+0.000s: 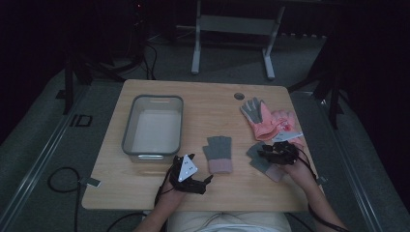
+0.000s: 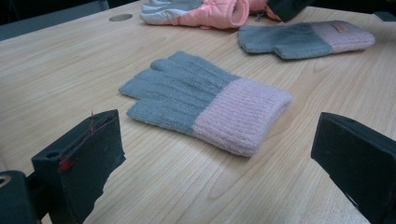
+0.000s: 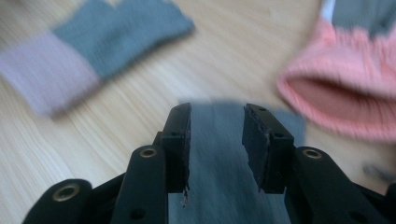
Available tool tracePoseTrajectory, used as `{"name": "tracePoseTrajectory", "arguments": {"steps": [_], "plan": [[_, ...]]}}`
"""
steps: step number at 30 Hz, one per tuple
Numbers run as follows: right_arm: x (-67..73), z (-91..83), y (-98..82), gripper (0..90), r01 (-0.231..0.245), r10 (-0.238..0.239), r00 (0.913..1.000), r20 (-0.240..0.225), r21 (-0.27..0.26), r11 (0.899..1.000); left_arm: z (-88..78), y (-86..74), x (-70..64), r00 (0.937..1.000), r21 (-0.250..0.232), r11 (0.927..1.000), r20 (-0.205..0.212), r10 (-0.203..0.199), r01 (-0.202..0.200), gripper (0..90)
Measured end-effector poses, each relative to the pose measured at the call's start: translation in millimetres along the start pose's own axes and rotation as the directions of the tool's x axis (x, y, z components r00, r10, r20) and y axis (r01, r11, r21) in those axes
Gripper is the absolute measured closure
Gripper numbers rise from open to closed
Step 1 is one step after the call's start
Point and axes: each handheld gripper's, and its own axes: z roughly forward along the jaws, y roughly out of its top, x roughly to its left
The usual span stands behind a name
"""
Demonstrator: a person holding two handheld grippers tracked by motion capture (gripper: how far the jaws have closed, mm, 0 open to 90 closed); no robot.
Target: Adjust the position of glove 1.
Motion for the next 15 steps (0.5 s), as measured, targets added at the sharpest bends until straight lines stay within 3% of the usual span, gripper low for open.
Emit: {"name": "tracePoseTrajectory", "arguments": {"steps": [2,4,6,9,12,15], "plan": [[-4.1,-1.5,-7.7,64.4,-0.009,0.009,1.0,-0.003,0.013,1.0,0.0,0.0,0.1,1.0,0.0,1.0,0.0,-0.001,0.001,1.9],[-7.4,-2.8,-14.8,64.4,-0.002,0.001,0.9997,0.022,0.028,1.0,0.0,0.0,0.1,1.0,-0.001,1.0,0.0,-0.002,0.002,1.9],[-9.6,-2.9,-20.0,63.5,0.001,-0.001,1.0,0.008,0.042,0.999,0.0,0.0,0.1,1.0,-0.001,1.0,0.001,-0.002,0.003,1.9],[-12.4,0.7,-25.6,61.9,0.015,-0.017,0.9995,0.025,0.085,0.996,0.0,0.0,0.3,1.0,0.0,1.0,0.001,-0.004,0.004,1.9],[-13.5,3.1,-28.2,63.4,0.009,-0.011,0.9997,0.023,0.094,0.996,-0.2,-0.2,0.2,1.0,-0.004,1.0,-0.005,-0.005,0.005,1.9],[-13.1,3.4,-28.3,70.0,-0.002,0.001,0.9999,0.011,0.099,0.995,-0.2,-0.1,0.2,1.0,-0.002,1.0,-0.005,-0.004,0.004,1.9]]}}
